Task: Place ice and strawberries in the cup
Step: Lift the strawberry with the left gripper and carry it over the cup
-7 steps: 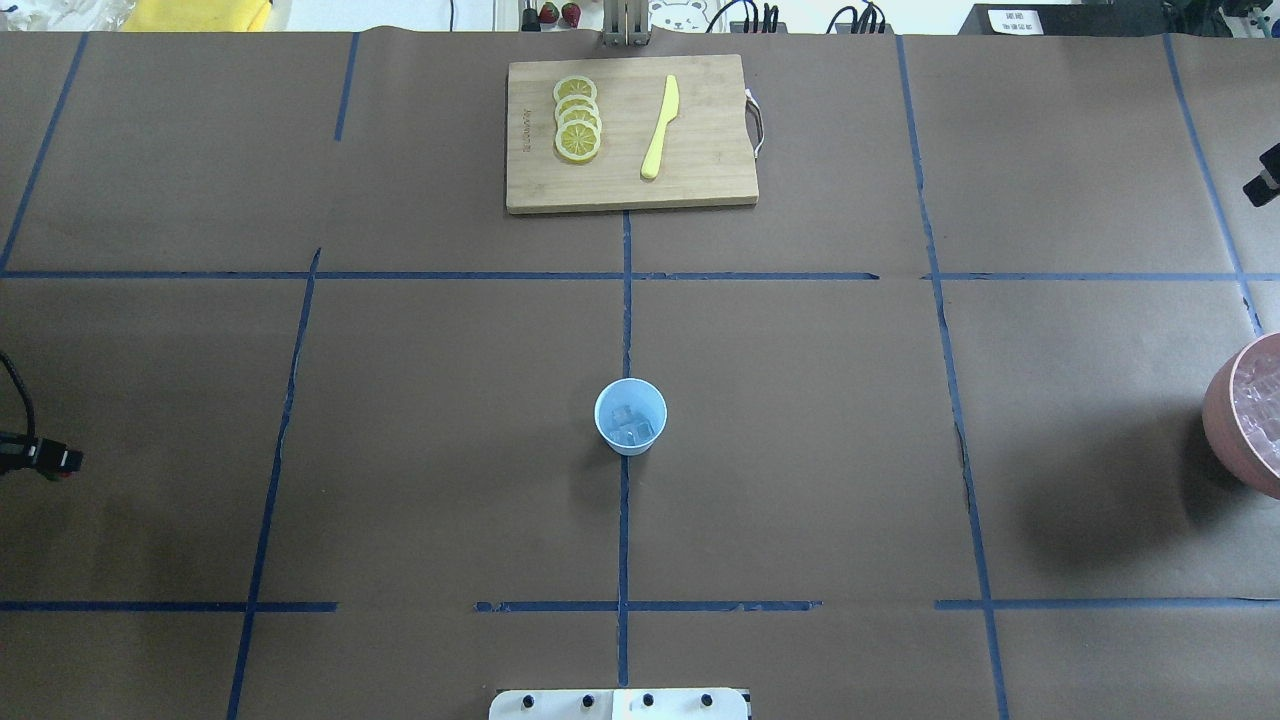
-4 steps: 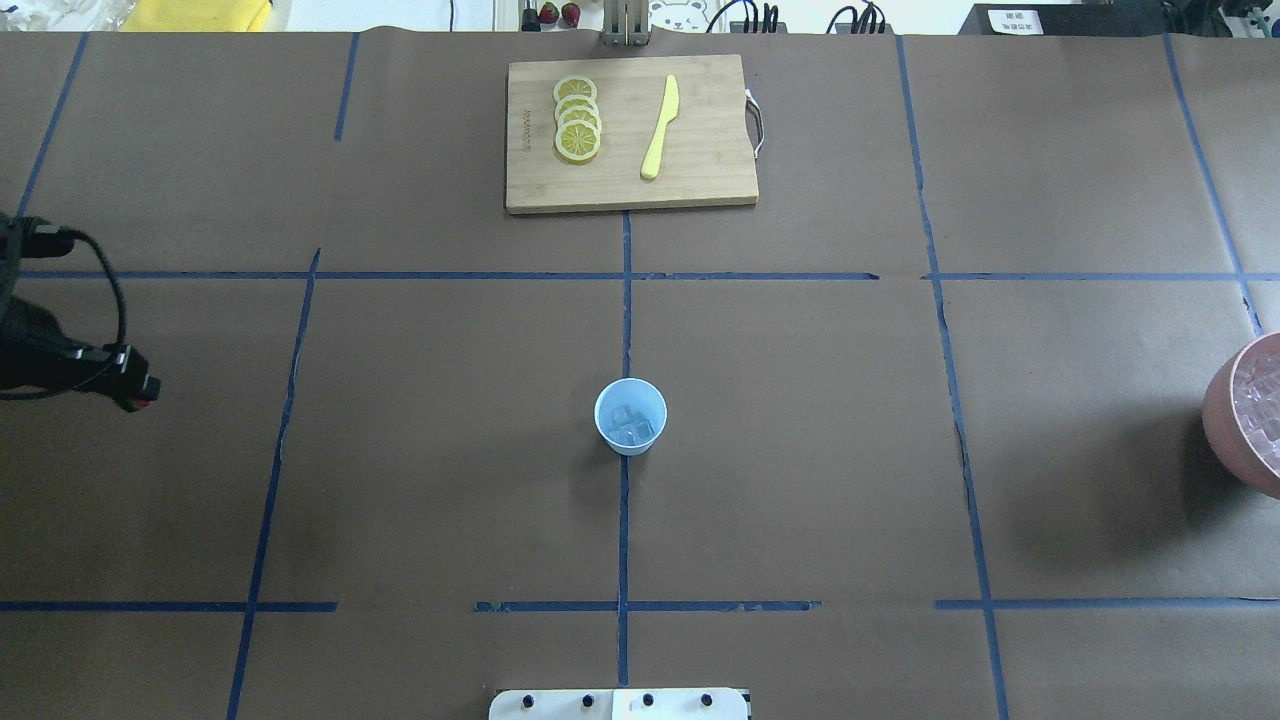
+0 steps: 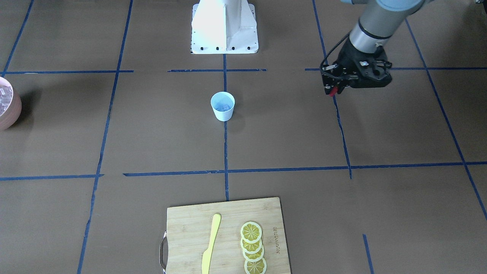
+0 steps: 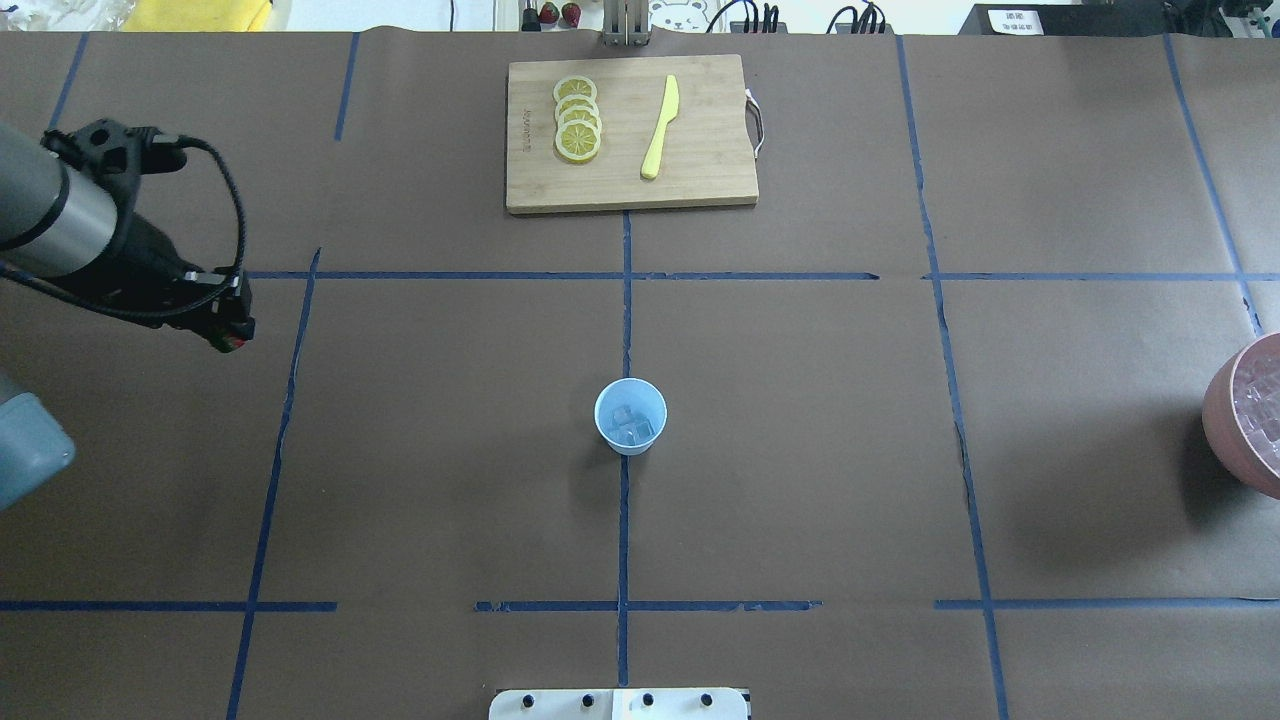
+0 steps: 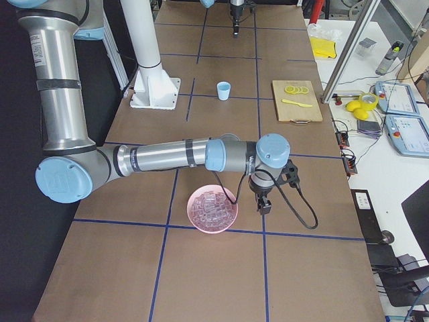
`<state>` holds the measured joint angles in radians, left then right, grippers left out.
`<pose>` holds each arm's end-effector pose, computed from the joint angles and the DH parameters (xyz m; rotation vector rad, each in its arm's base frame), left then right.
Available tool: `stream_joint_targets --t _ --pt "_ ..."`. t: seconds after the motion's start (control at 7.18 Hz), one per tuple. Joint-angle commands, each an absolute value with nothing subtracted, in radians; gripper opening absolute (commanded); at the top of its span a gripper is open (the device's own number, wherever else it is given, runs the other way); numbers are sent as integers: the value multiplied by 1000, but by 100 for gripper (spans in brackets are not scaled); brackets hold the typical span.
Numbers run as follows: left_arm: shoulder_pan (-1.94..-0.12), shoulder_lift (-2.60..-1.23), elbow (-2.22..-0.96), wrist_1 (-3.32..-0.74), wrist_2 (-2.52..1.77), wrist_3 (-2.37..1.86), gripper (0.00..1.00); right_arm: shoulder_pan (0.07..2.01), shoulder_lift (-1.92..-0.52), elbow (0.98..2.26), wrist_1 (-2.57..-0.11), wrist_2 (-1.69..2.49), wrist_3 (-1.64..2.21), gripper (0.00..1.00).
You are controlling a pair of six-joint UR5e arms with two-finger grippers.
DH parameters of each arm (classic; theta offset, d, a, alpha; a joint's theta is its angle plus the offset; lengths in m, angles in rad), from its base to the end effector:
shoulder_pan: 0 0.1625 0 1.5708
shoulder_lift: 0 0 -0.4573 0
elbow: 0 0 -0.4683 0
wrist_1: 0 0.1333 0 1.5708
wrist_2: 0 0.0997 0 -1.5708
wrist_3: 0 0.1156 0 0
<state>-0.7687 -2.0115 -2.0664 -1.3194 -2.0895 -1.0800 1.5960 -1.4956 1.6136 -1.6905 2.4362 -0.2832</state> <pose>0.3881 -0.4811 0.2136 -0.0084 0.8333 -0.0841 0.0604 -0.5976 0.6385 0.1317 -0.8576 -0.2409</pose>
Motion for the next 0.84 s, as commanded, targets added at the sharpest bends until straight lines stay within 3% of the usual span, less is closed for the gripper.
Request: stream_joint_targets --t 0.0,0.42,0.7 --pt "-596 -2165 -2025 -1272 -1981 -1260 0 1615 -1537 1580 -1651 2441 -282 100" --pt "-517 -2336 -1844 -1278 -1882 -1308 0 1615 -1554 1578 -1553 2375 -206 100" --pt "-489 -2362 -1829 -1285 -1875 -1308 0 1617 -1569 1572 -1488 2373 -147 100"
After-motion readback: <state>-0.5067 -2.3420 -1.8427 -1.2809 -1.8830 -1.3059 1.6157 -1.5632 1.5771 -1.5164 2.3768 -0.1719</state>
